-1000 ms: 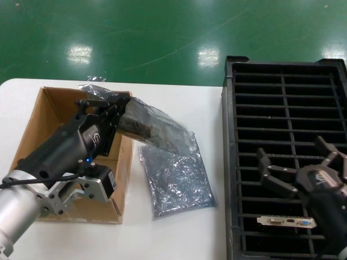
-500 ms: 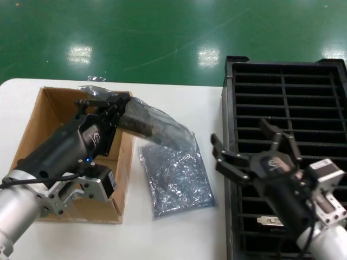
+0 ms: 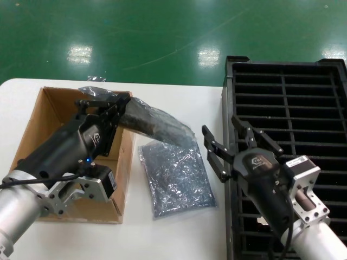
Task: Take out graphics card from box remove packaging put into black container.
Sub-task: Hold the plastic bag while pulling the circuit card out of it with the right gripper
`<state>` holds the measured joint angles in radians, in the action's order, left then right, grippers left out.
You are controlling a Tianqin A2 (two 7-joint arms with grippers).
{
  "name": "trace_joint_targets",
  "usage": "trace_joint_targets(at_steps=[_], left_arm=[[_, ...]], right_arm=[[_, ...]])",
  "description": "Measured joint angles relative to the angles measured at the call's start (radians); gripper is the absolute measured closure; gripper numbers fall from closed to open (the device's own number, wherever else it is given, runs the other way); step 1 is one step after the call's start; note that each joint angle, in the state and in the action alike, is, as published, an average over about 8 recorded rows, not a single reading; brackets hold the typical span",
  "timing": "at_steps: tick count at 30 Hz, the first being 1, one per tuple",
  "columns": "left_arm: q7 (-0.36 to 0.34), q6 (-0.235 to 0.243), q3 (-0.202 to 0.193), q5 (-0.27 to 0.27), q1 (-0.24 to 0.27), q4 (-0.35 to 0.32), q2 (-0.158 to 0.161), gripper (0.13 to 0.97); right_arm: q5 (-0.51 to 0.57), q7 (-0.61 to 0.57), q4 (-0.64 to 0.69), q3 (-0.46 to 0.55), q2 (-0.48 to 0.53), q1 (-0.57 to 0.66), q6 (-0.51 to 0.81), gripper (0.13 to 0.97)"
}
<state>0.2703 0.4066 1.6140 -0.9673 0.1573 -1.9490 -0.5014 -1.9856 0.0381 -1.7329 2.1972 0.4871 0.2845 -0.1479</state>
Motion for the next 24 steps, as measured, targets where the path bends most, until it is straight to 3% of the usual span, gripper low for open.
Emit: trace_joint_targets(at_steps=[7,11,16,24], left_arm=[[0.000,0.000,0.000,0.000,0.000,0.000,0.000,0.958],[0.000,0.000,0.000,0.000,0.000,0.000,0.000,0.958],[0.000,0.000,0.000,0.000,0.000,0.000,0.000,0.958],[0.000,0.000,0.000,0.000,0.000,0.000,0.000,0.958]], right_arm=[[-0.156,-0.110,-0.035,0.116,0.088,0.034,-0.092,0.692],[-0.214,-0.149,-0.055,0.173,0.118,0.051,-0.104,0.750],[-0.250,-0.176,-0.065,0.222,0.120,0.078,-0.092,0.848],[-0.257,-0.192,-0.052,0.251,0.093,0.116,-0.063,0.928]])
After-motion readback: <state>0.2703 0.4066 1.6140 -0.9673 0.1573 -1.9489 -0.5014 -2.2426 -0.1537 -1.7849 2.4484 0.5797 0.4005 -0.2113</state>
